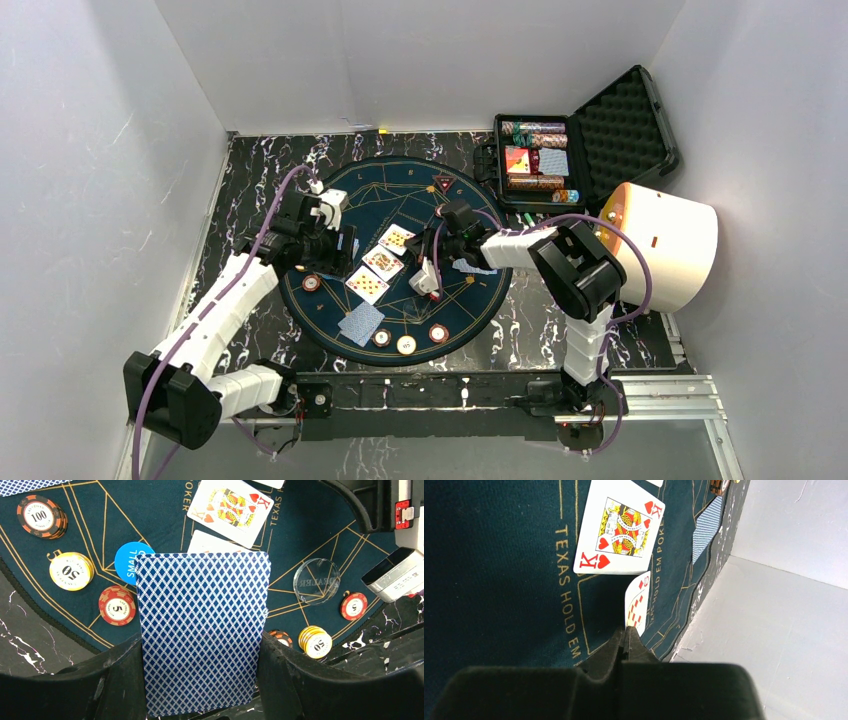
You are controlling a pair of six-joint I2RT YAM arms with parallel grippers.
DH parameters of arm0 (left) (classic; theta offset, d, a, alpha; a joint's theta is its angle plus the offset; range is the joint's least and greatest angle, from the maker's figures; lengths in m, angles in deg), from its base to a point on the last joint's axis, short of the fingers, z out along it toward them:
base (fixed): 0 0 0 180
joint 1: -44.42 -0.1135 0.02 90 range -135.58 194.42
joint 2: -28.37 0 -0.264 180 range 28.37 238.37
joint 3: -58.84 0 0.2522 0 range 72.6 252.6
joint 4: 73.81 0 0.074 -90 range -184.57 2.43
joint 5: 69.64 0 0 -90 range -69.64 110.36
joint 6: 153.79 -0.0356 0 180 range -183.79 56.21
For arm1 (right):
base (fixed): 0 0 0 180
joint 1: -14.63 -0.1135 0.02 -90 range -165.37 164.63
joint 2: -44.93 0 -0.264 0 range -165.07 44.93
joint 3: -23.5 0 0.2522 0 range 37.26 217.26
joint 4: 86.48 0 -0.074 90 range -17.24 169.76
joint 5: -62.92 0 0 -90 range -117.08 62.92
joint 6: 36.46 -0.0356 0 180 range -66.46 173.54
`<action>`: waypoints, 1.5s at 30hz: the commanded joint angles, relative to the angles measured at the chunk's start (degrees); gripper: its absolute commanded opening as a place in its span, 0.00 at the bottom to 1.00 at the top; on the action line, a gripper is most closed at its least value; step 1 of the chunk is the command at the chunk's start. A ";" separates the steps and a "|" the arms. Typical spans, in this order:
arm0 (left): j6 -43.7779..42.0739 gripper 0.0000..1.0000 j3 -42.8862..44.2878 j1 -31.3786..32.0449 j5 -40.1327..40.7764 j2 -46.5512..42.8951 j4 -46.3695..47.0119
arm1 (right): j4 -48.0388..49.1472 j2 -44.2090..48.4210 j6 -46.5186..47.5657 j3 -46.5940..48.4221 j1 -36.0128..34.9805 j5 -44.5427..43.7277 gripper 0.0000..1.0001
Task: Distribute texas hold em gaming equipment
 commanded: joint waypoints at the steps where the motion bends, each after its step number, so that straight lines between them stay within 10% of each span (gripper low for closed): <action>1: -0.50 0.00 0.69 -0.42 -1.56 -2.58 0.84 | 0.99 -1.02 2.48 1.28 -0.52 1.07 0.00; 16: 0.28 0.00 -0.31 -0.49 -2.38 -3.22 0.78 | -0.25 2.20 -2.97 -0.41 -0.16 0.56 0.35; 19: 0.34 0.00 -0.23 -0.48 -2.61 -3.03 0.62 | -2.05 4.92 -5.53 -1.21 0.09 -0.13 0.52; 20: 0.24 0.00 -0.23 -0.45 -2.65 -3.04 0.68 | -2.93 6.18 -7.01 -1.53 0.26 -0.74 0.86; 21: 0.26 0.00 -0.24 -0.49 -2.66 -2.97 0.63 | -3.88 7.72 -8.50 -2.22 0.53 -1.03 0.97; 25: 0.47 0.00 0.03 -0.43 -2.68 -2.63 0.41 | -3.08 17.52 -18.02 -8.00 1.48 -3.70 0.98; 29: 0.76 0.00 0.66 -0.49 -2.90 -2.00 0.25 | -1.10 26.89 -35.75 -14.02 3.28 -8.55 0.98; 34: 0.81 0.00 2.45 -0.45 -2.52 -0.51 0.05 | 20.37 31.27 -90.66 -17.14 4.21 -23.17 0.98; 37: 1.06 0.00 3.70 -0.49 -2.78 0.44 0.01 | 6.37 28.27 -124.28 -5.35 4.31 -47.86 0.98; 38: 1.09 0.00 4.28 -0.48 -3.35 1.11 0.00 | -14.05 19.45 -130.76 9.87 5.95 -47.95 0.98; 45: 1.01 0.00 5.15 -0.48 -2.91 0.75 -0.77 | -31.89 -5.76 -133.64 42.15 9.08 -44.93 0.99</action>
